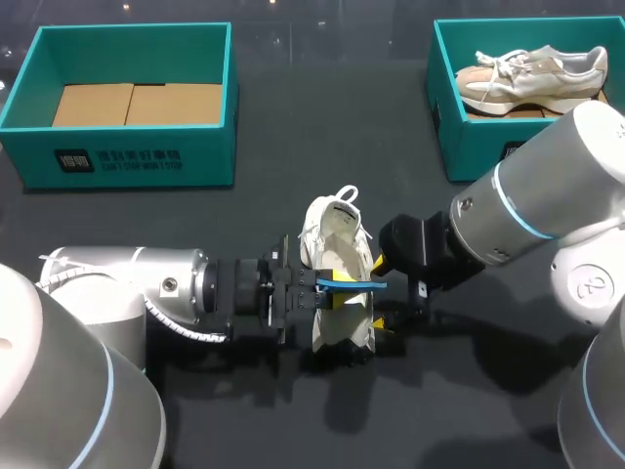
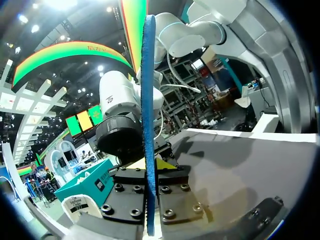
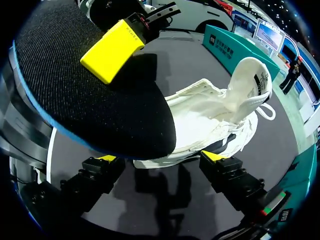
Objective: Take the shoe out of the shoebox, open the shoe tongue, remove and reinsert the insole, then place the shoe into the shoebox
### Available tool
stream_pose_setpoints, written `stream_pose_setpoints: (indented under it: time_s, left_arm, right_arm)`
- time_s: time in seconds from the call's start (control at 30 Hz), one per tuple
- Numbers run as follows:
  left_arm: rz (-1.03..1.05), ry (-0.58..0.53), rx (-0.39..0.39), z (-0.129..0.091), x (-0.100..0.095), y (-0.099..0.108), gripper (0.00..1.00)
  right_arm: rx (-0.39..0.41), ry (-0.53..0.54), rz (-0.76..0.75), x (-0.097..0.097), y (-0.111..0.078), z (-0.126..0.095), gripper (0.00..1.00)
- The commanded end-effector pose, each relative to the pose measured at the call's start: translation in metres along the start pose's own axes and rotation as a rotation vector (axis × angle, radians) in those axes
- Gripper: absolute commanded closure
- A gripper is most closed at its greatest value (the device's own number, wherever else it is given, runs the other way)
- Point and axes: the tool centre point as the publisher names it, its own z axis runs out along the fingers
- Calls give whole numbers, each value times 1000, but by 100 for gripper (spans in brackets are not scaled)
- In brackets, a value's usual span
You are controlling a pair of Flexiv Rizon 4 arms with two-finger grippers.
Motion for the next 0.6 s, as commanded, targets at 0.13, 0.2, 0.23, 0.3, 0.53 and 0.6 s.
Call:
stream_pose_setpoints:
  time_s: [0.13,0.2,0.23,0.3,0.53,0.6]
  left_arm:
    - [-6,-10,-12,0,2,7,100]
    - [-6,-11,-14,-1,2,9,100]
    - [-6,-12,-15,-1,2,10,100]
    - [0,-14,-20,-1,2,12,100]
    - [-9,-25,-37,-1,-2,26,100]
    - [-14,-27,-39,-2,-4,29,100]
  right_arm:
    - [-1,-2,0,1,0,1,0]
    - [-1,-2,0,1,0,1,0]
    - [-1,-2,0,1,0,1,0]
    - [-1,-2,0,1,0,1,0]
    - [-1,-2,0,1,0,1,0]
    - [-1,-2,0,1,0,1,0]
